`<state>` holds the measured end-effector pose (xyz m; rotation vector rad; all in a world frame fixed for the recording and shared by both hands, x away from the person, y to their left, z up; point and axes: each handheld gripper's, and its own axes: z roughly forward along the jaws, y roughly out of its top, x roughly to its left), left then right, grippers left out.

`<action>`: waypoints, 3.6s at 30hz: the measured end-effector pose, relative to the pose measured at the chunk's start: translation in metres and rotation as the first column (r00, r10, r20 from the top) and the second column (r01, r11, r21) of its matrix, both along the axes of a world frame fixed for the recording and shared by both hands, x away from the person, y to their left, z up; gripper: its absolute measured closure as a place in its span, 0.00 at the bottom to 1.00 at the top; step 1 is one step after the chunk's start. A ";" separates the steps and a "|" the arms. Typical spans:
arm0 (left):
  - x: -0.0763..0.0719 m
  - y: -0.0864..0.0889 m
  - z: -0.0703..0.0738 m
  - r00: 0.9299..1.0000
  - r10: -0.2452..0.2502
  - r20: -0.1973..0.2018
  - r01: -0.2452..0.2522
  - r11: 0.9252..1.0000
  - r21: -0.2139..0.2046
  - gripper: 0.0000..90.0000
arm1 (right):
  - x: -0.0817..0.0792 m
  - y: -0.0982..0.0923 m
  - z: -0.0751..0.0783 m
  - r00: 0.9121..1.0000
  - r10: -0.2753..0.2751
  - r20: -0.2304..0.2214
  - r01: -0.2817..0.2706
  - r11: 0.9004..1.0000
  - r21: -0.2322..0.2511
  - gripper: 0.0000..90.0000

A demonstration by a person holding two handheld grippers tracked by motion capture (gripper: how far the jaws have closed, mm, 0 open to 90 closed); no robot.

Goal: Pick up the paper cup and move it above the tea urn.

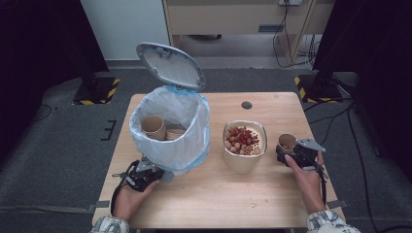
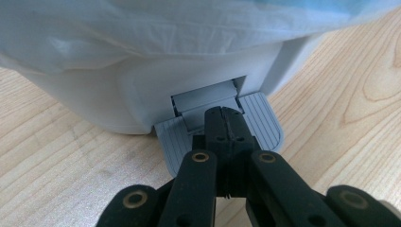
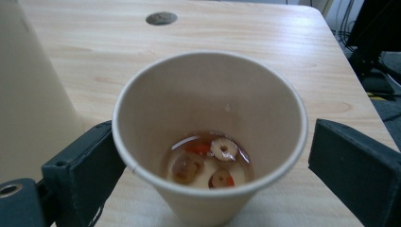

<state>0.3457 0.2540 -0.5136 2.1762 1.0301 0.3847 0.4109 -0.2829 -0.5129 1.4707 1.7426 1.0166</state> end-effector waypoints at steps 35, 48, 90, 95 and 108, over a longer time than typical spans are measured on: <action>0.000 -0.001 0.000 1.000 -0.001 0.002 0.001 1.000 0.004 1.00 | 0.019 -0.002 -0.009 0.996 0.074 0.043 -0.075 0.997 0.021 0.31; 0.000 0.000 0.000 1.000 0.001 0.000 -0.001 1.000 0.001 1.00 | 0.017 -0.003 0.011 0.989 0.123 0.078 -0.123 0.992 -0.005 0.32; 0.002 0.002 0.000 1.000 0.003 -0.014 -0.004 1.000 -0.020 1.00 | 0.051 0.007 0.095 0.960 0.255 0.119 -0.240 0.962 -0.126 0.33; 0.001 0.001 0.000 1.000 0.003 -0.009 -0.003 1.000 -0.013 1.00 | 0.054 0.012 0.104 0.953 0.273 0.134 -0.254 0.957 -0.141 0.33; 0.001 0.001 0.000 1.000 0.004 -0.007 -0.004 1.000 -0.011 1.00 | 0.067 0.023 0.126 0.940 0.308 0.148 -0.276 0.940 -0.202 0.33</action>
